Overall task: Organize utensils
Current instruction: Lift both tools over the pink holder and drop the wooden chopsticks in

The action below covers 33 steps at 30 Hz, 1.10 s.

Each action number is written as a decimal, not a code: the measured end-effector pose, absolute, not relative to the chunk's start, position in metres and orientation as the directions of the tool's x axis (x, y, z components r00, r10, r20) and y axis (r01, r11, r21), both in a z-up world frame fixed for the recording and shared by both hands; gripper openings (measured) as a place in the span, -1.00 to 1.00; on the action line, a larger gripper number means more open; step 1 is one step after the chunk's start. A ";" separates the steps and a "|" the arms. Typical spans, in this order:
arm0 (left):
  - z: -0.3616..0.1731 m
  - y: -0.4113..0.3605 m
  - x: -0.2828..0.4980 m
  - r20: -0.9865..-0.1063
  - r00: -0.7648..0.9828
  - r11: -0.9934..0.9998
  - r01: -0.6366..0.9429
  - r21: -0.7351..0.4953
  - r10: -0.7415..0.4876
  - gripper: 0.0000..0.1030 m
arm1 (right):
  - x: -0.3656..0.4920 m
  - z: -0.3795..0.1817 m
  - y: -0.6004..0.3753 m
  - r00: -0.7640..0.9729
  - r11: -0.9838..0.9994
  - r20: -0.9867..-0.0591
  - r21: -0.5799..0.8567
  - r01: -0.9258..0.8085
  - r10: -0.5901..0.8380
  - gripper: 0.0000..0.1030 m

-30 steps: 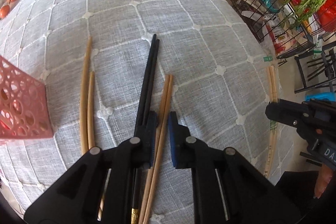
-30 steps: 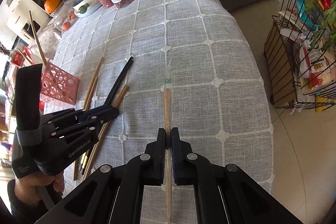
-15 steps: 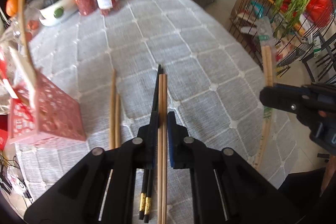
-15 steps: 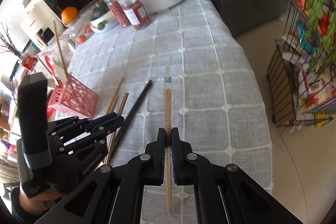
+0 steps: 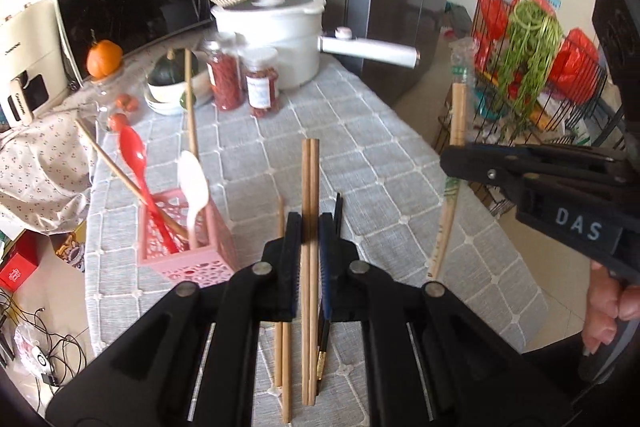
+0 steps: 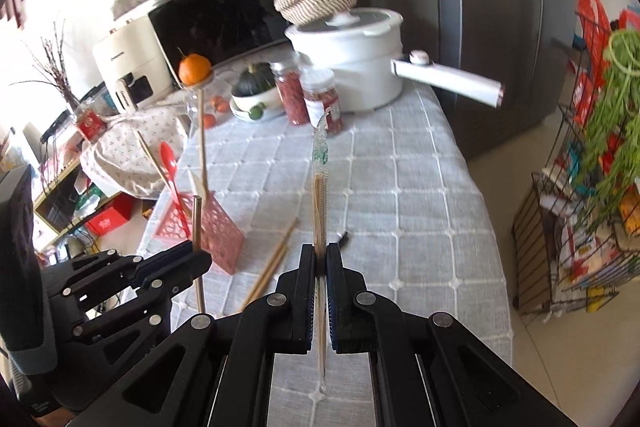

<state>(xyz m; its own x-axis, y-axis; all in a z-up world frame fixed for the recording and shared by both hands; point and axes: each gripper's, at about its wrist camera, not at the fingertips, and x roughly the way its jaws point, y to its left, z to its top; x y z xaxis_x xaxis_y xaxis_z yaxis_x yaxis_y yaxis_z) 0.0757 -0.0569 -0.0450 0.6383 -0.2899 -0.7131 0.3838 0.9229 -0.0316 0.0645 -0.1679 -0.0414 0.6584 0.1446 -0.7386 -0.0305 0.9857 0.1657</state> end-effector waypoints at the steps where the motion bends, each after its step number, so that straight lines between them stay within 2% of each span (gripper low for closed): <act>1: -0.041 -0.053 0.074 -0.700 0.650 0.925 0.379 -0.036 -0.294 -0.81 | 0.064 -0.037 -0.164 0.670 0.986 -0.728 0.162 -0.038 0.146 -0.89; 5: -0.021 -0.036 0.066 -0.631 0.710 0.933 0.353 -0.063 -0.311 -0.81 | 0.064 -0.019 -0.150 0.717 0.985 -0.679 0.156 -0.067 0.156 -0.89; 9: 0.003 -0.011 0.059 -0.525 0.790 0.945 0.312 -0.102 -0.318 -0.81 | 0.063 -0.006 -0.140 0.757 0.985 -0.633 0.150 -0.081 0.159 -0.89; 16: 0.037 0.027 0.042 -0.249 0.932 0.961 0.231 -0.154 -0.264 -0.81 | 0.069 0.002 -0.130 0.784 0.981 -0.596 0.173 -0.091 0.177 -0.90; 20: 0.034 0.037 0.048 -0.118 0.973 0.970 0.177 -0.164 -0.198 -0.81 | 0.073 -0.001 -0.125 0.783 0.978 -0.594 0.186 -0.093 0.187 -0.90; 25: 0.013 0.040 0.072 -0.090 0.990 0.983 0.097 -0.153 -0.112 -0.81 | 0.078 -0.007 -0.118 0.783 0.975 -0.588 0.201 -0.099 0.201 -0.90; 33: -0.018 0.035 0.096 -0.154 0.986 0.994 0.052 -0.099 -0.067 -0.81 | 0.084 -0.010 -0.106 0.800 0.971 -0.560 0.207 -0.119 0.217 -0.90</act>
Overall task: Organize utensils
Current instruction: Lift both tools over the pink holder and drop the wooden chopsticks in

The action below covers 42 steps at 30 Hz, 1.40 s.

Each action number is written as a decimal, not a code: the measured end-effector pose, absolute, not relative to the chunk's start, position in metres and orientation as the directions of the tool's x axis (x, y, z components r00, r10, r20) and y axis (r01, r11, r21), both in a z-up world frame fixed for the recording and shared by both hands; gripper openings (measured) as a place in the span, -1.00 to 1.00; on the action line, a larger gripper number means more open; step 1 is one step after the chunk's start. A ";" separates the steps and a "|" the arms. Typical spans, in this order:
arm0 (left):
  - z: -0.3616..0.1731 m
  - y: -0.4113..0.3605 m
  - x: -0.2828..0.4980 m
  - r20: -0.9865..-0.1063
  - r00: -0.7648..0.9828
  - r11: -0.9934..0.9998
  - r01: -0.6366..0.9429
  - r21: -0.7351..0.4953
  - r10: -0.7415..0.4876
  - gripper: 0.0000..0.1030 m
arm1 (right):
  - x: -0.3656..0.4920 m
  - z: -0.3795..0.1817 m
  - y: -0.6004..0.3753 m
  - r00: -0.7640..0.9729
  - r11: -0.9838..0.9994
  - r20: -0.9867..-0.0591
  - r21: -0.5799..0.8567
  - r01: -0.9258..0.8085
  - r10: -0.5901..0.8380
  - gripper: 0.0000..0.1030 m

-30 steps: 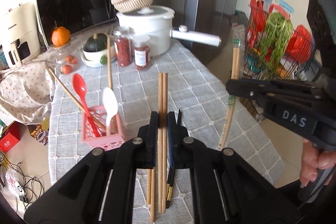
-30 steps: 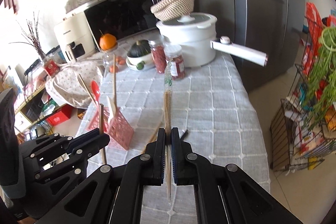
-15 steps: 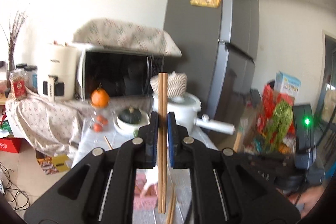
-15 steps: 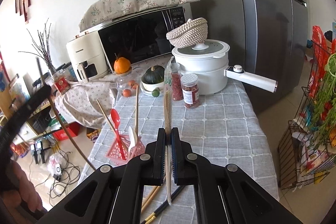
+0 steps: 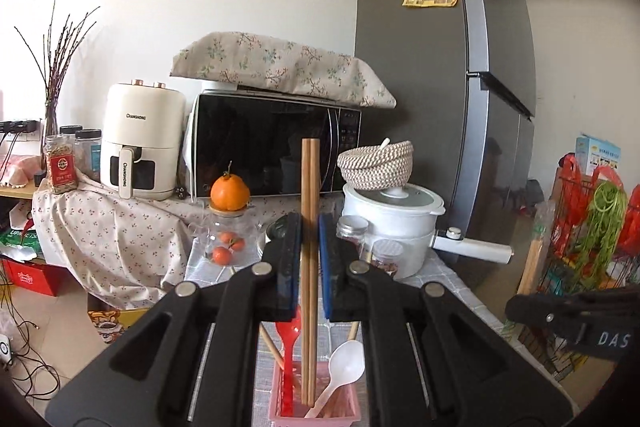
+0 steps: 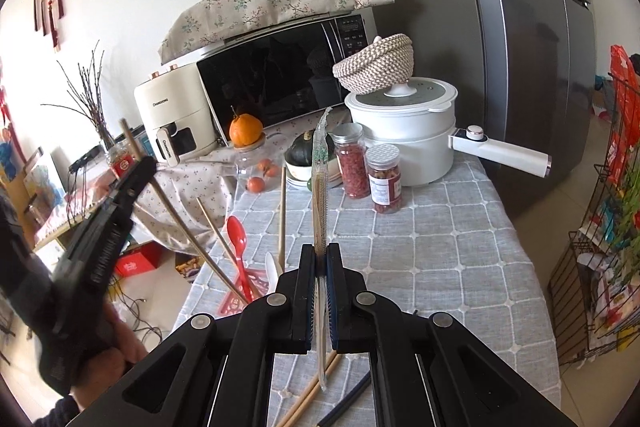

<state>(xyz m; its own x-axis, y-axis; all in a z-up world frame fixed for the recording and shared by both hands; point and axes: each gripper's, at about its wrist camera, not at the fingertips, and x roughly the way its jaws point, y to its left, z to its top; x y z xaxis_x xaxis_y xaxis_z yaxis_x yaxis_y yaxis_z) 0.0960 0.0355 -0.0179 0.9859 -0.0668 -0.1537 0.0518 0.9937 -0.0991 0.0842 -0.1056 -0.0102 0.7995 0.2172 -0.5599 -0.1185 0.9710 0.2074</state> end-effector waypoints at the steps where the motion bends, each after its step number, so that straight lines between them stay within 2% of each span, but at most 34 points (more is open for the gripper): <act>1: -0.021 0.036 0.098 -0.166 0.984 0.994 0.048 -0.094 -0.064 -0.81 | 0.085 -0.011 -0.104 0.800 0.971 -0.559 0.206 -0.121 0.218 -0.90; 4: -0.026 0.036 0.102 -0.206 0.976 0.994 0.049 -0.093 -0.067 -0.81 | 0.087 -0.012 -0.102 0.802 0.969 -0.551 0.209 -0.133 0.229 -0.90; 10: -0.035 0.042 0.117 -0.353 0.929 0.987 0.063 -0.147 -0.112 -0.78 | 0.088 -0.010 -0.095 0.820 0.965 -0.518 0.215 -0.153 0.245 -0.90; 14: -0.034 0.044 0.115 -0.427 0.897 0.987 0.058 -0.148 -0.117 -0.32 | 0.089 -0.007 -0.091 0.839 0.962 -0.480 0.216 -0.169 0.255 -0.90; 18: -0.034 0.046 0.107 -0.490 0.866 0.991 0.049 -0.123 -0.103 -0.09 | 0.091 -0.003 -0.087 0.854 0.950 -0.433 0.242 -0.196 0.287 -0.89; 20: -0.036 0.050 0.104 -0.531 0.844 0.994 0.027 -0.103 -0.078 0.11 | 0.092 -0.001 -0.082 0.862 0.945 -0.407 0.246 -0.215 0.302 -0.89; 22: -0.041 0.056 0.101 -0.580 0.813 0.996 0.009 -0.090 -0.060 0.22 | 0.093 -0.001 -0.078 0.868 0.942 -0.385 0.245 -0.230 0.312 -0.89; 26: -0.057 0.068 0.096 -0.675 0.737 0.998 -0.019 -0.061 -0.027 0.29 | 0.100 -0.006 -0.067 0.868 0.930 -0.363 0.270 -0.250 0.339 -0.90; 31: -0.077 0.083 0.092 -0.747 0.664 0.998 -0.032 -0.055 -0.020 0.30 | 0.111 -0.017 -0.052 0.871 0.929 -0.356 0.273 -0.251 0.340 -0.89; 42: -0.083 0.093 0.094 -0.784 0.620 0.996 -0.036 -0.076 -0.038 0.30 | 0.131 -0.044 -0.023 0.879 0.952 -0.382 0.218 -0.215 0.286 -0.89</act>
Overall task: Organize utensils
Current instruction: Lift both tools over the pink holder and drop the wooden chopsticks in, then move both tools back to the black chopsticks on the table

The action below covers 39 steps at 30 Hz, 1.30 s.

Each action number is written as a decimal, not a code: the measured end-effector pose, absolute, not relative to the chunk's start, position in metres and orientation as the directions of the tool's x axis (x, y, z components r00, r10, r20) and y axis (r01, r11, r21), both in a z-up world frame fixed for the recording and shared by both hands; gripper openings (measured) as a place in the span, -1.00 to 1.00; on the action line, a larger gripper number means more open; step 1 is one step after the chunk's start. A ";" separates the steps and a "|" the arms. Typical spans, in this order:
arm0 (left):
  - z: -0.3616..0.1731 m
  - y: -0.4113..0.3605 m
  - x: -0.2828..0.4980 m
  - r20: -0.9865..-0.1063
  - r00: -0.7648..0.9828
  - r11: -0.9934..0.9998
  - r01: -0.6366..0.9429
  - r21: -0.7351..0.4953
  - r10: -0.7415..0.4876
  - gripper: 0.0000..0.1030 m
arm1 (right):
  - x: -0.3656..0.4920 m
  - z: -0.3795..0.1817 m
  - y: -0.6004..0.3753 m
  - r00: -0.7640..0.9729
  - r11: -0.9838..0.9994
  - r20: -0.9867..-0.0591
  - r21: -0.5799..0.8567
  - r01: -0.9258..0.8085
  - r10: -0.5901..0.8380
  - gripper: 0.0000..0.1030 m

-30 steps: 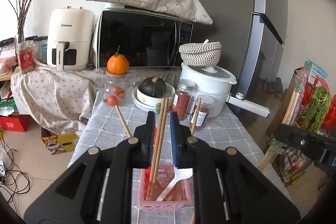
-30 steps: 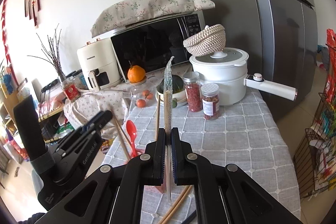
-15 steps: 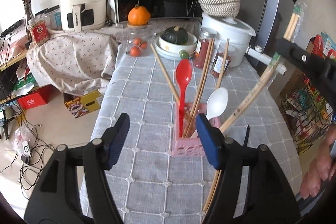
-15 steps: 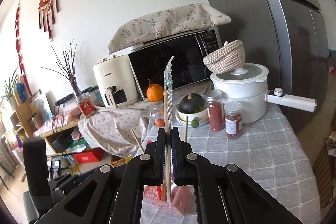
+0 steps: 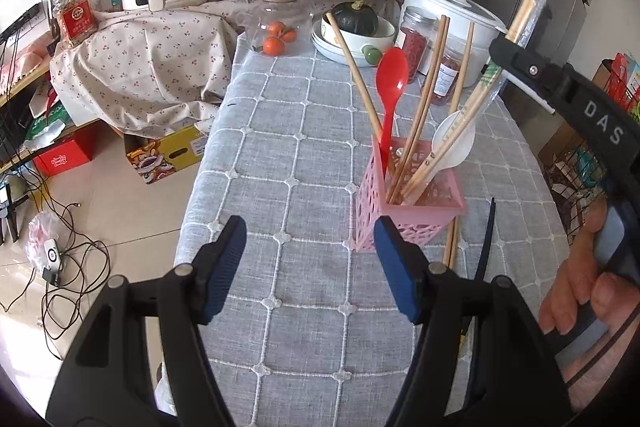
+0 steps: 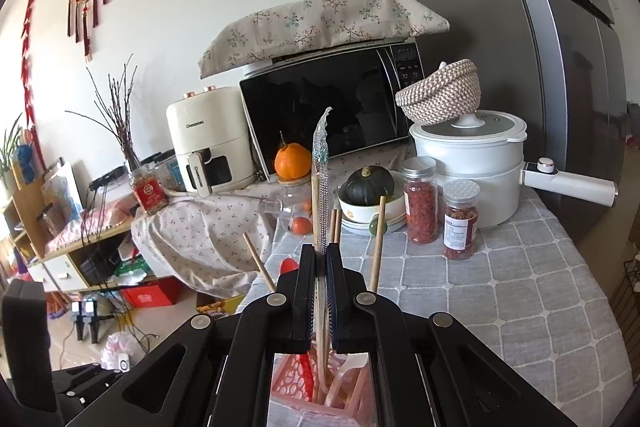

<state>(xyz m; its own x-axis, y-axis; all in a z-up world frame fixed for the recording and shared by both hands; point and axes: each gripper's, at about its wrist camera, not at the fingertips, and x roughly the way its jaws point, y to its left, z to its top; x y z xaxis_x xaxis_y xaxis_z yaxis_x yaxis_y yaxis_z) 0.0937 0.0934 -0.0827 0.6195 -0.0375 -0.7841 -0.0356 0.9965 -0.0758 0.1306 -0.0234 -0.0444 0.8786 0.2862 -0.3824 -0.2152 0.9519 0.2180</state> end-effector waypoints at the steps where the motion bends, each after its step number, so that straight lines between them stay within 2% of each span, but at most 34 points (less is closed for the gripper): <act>1: -0.083 0.093 0.094 -0.785 0.619 0.996 -0.034 -0.077 -0.040 0.30 | 0.132 -0.048 -0.021 0.876 0.954 -0.391 0.210 -0.214 0.282 -0.89; 8: -0.089 0.093 0.092 -0.792 0.611 0.998 -0.033 -0.050 -0.019 0.30 | 0.134 -0.057 -0.024 0.852 0.950 -0.433 0.232 -0.211 0.295 -0.84; 14: -0.090 0.093 0.092 -0.794 0.607 0.998 -0.038 -0.052 -0.018 0.36 | 0.124 -0.045 -0.036 0.852 0.939 -0.415 0.262 -0.223 0.318 -0.49; 16: -0.090 0.091 0.091 -0.796 0.605 0.998 -0.033 -0.055 -0.024 0.43 | 0.121 -0.040 -0.040 0.854 0.938 -0.410 0.263 -0.227 0.322 -0.29; 20: -0.092 0.085 0.091 -0.804 0.594 0.999 -0.017 -0.049 -0.030 0.50 | 0.111 -0.030 -0.052 0.855 0.940 -0.411 0.257 -0.226 0.318 -0.16; 24: -0.096 0.079 0.091 -0.821 0.569 0.998 -0.002 -0.068 -0.054 0.57 | 0.102 -0.025 -0.068 0.854 0.949 -0.429 0.236 -0.207 0.293 0.07; 31: -0.112 0.066 0.094 -0.865 0.488 0.993 0.021 -0.118 -0.113 0.60 | 0.095 -0.035 -0.103 0.830 0.975 -0.518 0.181 -0.130 0.207 0.39; 39: -0.128 0.047 0.099 -0.899 0.412 0.988 0.037 -0.148 -0.150 0.60 | 0.105 -0.076 -0.133 0.705 0.991 -0.700 0.125 -0.038 0.115 0.48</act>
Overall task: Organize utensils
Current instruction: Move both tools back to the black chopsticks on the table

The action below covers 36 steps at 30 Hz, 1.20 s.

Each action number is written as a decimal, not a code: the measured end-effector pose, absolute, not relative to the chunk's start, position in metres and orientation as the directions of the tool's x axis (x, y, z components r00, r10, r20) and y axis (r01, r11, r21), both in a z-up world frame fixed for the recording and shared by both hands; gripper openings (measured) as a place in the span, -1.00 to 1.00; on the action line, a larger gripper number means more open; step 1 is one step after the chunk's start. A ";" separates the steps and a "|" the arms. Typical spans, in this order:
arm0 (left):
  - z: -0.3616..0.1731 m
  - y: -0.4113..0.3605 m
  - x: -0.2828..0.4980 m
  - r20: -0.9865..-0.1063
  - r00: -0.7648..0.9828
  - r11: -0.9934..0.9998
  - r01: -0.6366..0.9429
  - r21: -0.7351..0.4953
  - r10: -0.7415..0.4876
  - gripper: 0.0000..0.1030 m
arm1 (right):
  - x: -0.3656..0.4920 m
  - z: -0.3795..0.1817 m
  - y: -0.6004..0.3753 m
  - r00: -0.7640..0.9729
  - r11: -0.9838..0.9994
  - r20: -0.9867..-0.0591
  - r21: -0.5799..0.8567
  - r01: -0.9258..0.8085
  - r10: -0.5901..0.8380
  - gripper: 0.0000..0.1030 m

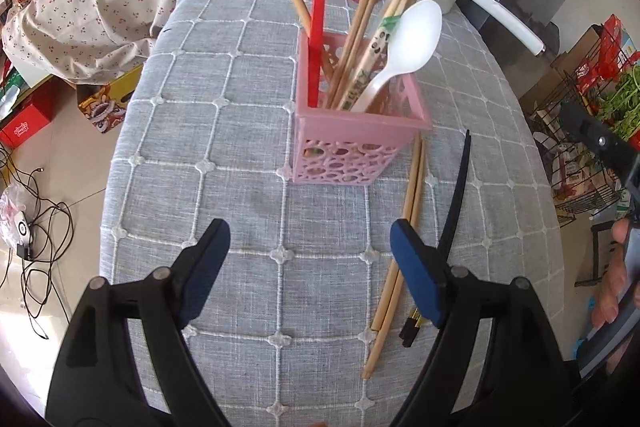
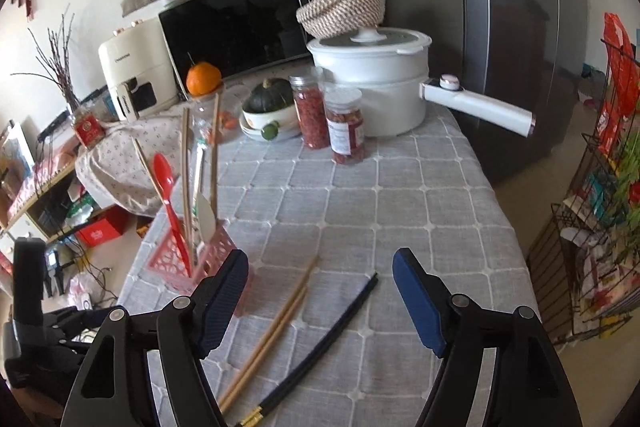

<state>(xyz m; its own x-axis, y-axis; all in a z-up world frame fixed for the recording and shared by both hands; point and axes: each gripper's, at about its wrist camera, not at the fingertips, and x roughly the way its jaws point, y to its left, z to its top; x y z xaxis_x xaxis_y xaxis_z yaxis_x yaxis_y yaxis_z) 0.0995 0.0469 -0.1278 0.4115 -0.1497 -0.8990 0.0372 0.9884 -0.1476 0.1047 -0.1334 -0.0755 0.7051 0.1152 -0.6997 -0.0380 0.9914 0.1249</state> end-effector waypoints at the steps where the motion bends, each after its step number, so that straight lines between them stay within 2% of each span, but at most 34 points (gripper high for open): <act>1: -0.129 0.045 0.100 -0.901 0.408 0.989 0.040 -0.145 -0.149 0.60 | 0.106 -0.081 -0.135 0.685 0.992 -0.721 0.119 -0.027 0.105 0.48; 7: -0.134 0.031 0.103 -0.913 0.377 0.988 0.062 -0.140 -0.153 0.60 | 0.118 -0.119 -0.145 0.517 0.995 -0.854 0.093 0.039 0.060 0.48; 13: -0.137 0.025 0.106 -0.920 0.356 0.986 0.072 -0.147 -0.163 0.60 | 0.129 -0.150 -0.147 0.400 0.993 -0.914 0.099 0.066 0.064 0.48; 22: -0.140 0.024 0.108 -0.925 0.339 0.985 0.067 -0.159 -0.172 0.60 | 0.149 -0.187 -0.153 0.283 0.991 -0.959 0.059 0.124 0.021 0.48; 36: -0.140 0.024 0.107 -0.924 0.340 0.985 0.070 -0.160 -0.174 0.60 | 0.157 -0.202 -0.150 0.255 0.989 -0.967 0.044 0.140 0.007 0.48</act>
<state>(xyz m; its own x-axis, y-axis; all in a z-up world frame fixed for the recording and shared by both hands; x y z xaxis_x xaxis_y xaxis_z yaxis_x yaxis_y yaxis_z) 0.1075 0.0237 -0.1401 0.3397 -0.1743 -0.9243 0.0703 0.9846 -0.1599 0.1572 -0.1501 -0.2018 0.2549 0.0070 -0.9669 0.1405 0.9891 0.0442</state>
